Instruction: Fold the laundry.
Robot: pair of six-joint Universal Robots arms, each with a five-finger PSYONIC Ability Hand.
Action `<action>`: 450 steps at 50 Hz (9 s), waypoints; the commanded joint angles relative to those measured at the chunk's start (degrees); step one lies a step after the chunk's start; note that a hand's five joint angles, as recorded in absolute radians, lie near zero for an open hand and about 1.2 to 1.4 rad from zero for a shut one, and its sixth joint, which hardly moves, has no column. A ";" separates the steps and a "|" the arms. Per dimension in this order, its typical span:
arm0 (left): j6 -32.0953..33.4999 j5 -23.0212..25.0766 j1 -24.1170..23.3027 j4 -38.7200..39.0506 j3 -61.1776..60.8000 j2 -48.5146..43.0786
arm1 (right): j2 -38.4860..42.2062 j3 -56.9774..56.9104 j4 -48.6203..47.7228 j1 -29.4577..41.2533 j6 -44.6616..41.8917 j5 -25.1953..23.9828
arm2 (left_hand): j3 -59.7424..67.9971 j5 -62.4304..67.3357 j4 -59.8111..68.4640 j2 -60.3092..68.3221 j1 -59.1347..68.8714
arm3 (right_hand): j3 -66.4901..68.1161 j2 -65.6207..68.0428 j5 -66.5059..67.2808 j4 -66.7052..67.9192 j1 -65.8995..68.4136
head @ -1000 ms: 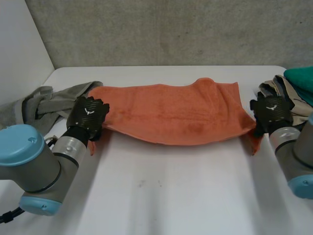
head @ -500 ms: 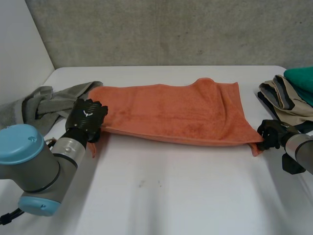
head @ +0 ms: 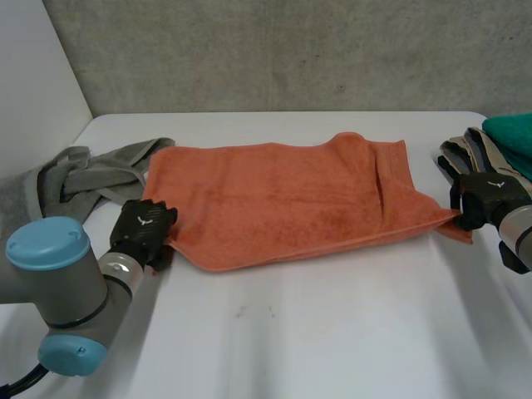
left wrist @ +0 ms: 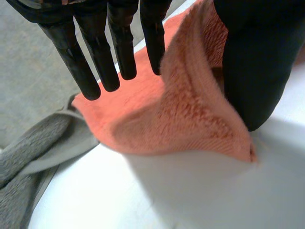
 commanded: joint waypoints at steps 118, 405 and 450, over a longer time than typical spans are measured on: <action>6.72 -3.16 -4.82 5.13 1.62 8.40 | 6.27 -2.51 3.15 -6.24 -29.29 -5.99 | -18.14 -17.12 -17.32 -17.79 -18.22 | -44.03 -43.39 -43.01 -44.18 -32.71; -12.44 30.50 -8.95 -41.63 27.20 20.44 | 12.25 -12.70 -20.93 22.86 -18.04 -5.54 | -18.09 -17.07 -17.28 -17.74 -18.18 | 12.10 12.73 13.12 11.95 23.41; -12.44 30.15 -9.04 -41.36 27.11 19.39 | 23.41 -27.04 -47.39 -25.48 5.86 -30.77 | -17.76 -16.73 -16.94 -17.40 -17.84 | 12.10 12.73 13.12 11.95 23.41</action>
